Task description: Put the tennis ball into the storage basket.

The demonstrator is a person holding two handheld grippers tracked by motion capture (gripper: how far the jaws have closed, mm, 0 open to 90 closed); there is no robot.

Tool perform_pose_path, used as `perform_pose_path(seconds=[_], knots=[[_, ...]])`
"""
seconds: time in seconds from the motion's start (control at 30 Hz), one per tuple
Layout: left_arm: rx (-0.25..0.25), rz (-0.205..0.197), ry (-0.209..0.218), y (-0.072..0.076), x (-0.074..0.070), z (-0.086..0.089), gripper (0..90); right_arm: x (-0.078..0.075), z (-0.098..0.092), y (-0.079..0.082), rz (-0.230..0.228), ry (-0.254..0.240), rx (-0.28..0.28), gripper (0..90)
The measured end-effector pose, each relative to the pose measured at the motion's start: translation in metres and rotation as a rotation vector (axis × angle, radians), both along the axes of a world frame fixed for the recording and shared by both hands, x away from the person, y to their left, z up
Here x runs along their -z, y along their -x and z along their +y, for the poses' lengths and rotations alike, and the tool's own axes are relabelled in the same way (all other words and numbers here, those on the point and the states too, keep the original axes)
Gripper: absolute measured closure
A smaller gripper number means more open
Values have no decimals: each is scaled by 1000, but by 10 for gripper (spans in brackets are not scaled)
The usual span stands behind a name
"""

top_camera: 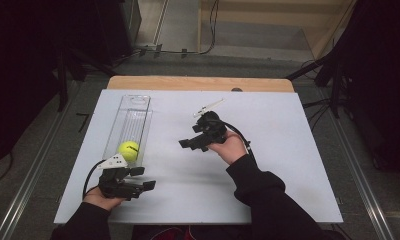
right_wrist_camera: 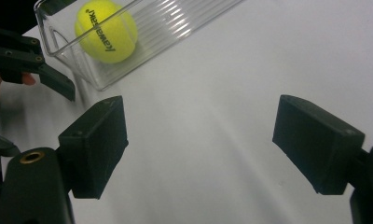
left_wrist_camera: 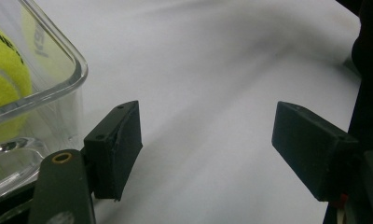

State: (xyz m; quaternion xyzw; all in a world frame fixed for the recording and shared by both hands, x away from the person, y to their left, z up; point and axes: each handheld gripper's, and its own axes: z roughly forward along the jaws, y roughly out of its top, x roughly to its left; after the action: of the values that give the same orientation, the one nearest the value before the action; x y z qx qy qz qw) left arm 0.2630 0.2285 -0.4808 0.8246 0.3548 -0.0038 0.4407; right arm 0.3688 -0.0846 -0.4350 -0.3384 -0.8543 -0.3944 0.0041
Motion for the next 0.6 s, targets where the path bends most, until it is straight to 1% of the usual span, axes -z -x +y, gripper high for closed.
perform_pose_path(seconds=[0.13, 0.27, 0.33, 0.43, 0.47, 0.6], knots=[[5, -1, -3, 0, 0, 0, 245, 3, -10, 6, 1, 11, 3, 158], [5, -1, -3, 0, 0, 0, 246, 5, -22, 10, 2, -7, 7, 158], [4, 0, 1, 0, 0, 0, 245, 6, -28, 13, -5, -5, 12, 158], [4, -2, 1, 0, 0, -1, 245, 7, -36, 16, -9, -18, 26, 158], [3, -2, 0, 0, 0, -1, 246, 7, -38, 17, -14, -19, 22, 159], [3, -2, 3, 0, 0, 0, 246, 9, -46, 23, -27, -13, 30, 158]])
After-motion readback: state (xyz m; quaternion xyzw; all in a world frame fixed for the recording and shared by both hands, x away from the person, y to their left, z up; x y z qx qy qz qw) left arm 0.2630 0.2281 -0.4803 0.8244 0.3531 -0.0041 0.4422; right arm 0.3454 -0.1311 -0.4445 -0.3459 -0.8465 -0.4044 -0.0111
